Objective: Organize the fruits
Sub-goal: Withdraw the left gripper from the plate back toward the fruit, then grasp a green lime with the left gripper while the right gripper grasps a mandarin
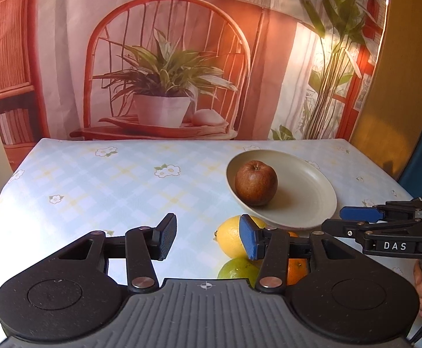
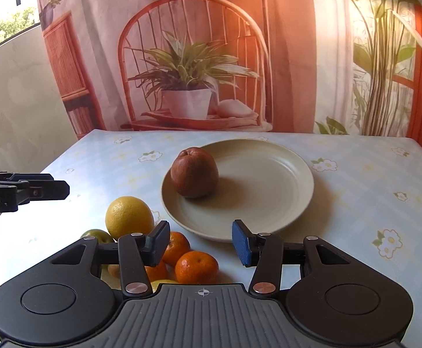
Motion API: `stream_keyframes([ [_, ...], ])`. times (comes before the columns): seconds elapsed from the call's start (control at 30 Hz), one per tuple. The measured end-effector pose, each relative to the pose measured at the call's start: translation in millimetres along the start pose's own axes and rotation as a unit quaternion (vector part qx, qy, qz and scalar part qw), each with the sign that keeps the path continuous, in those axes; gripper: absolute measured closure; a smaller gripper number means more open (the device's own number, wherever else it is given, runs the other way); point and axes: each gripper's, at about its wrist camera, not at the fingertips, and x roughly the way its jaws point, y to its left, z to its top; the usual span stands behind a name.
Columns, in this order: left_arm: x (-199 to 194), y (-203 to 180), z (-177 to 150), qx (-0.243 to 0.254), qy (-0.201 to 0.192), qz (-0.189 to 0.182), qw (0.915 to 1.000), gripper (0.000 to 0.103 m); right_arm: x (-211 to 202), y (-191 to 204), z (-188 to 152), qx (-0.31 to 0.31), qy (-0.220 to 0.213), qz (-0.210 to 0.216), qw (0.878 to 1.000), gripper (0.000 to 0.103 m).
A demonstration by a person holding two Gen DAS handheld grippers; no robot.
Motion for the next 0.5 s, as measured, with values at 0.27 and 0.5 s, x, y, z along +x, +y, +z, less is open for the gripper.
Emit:
stream_keyframes([
  [0.27,-5,1,-7,-0.023,0.001,0.012,0.9996,0.053,-1,-5,-9,0.011,0.014,-0.004,1.0,0.059],
  [0.5,-3,-4,-12,-0.022,0.004,0.015,0.9996,0.053,12,-10,-11,0.046,0.039,0.021,0.998,0.064],
])
